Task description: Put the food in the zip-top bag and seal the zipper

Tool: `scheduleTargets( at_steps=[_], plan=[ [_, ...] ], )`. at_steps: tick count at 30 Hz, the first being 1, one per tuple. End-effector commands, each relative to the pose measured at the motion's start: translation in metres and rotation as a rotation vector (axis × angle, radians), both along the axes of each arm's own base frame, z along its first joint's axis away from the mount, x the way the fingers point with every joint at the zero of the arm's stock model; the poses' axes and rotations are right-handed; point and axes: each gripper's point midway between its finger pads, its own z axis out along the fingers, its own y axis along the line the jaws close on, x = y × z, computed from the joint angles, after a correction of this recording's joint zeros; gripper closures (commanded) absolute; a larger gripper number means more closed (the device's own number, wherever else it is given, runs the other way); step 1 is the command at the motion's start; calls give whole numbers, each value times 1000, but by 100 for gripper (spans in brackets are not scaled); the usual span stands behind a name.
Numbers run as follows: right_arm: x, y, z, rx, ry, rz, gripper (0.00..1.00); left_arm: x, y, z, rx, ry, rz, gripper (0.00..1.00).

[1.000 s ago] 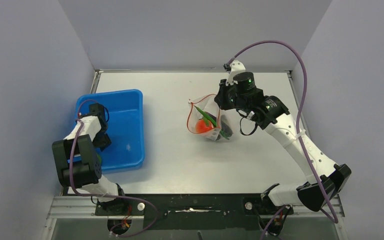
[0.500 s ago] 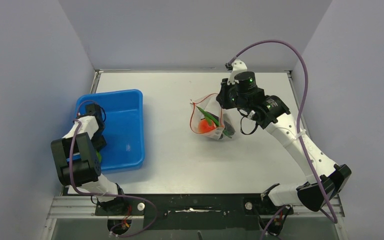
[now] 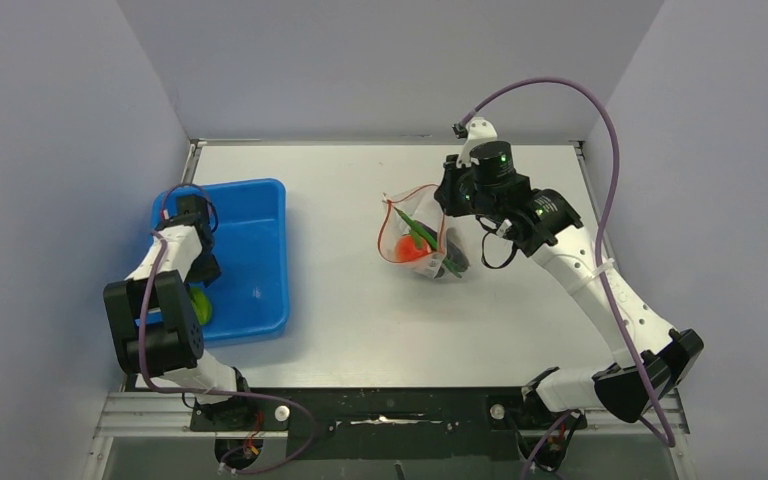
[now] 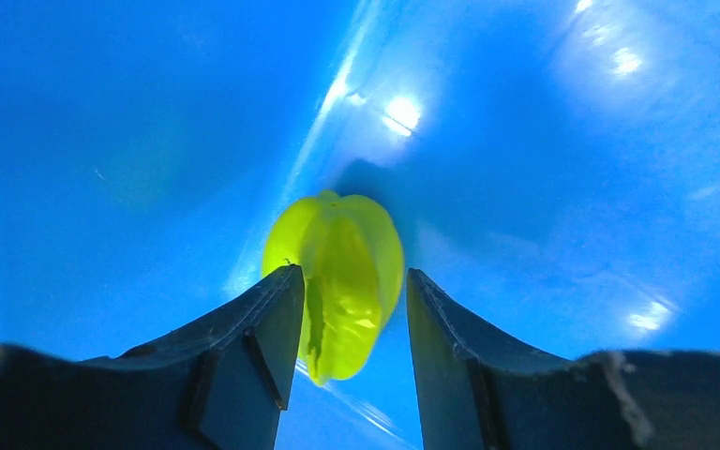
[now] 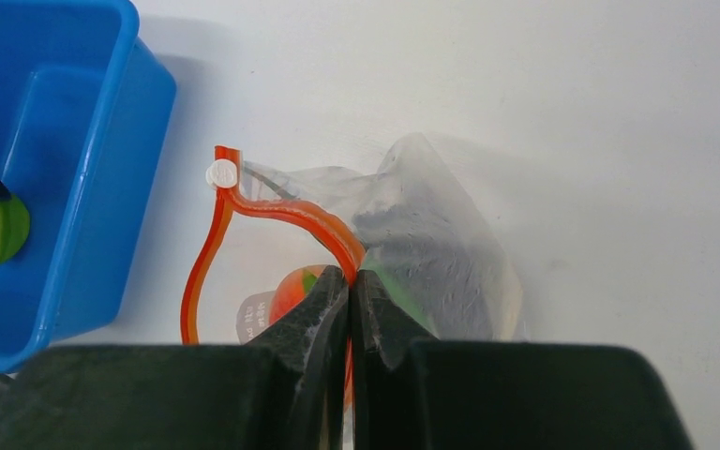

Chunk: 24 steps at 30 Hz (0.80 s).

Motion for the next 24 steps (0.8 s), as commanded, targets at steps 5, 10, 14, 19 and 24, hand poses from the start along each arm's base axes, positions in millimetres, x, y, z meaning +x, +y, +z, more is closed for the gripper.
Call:
scheduleTargets(
  at_steps=[5, 10, 14, 19, 24],
  plan=[
    [11, 2, 30, 79, -66, -43, 100, 44, -32, 47, -62, -189, -21, 57],
    [13, 7, 30, 86, -57, -31, 100, 45, -32, 48, -47, -193, -1, 53],
    [13, 7, 32, 80, -62, -27, 100, 29, -15, 39, -41, -177, 66, 36],
    [13, 6, 33, 73, -67, -24, 100, 6, -1, 25, -14, -133, 94, 29],
    [16, 10, 32, 74, -57, -14, 100, -2, 5, 15, -14, -108, 82, 28]
  ],
)
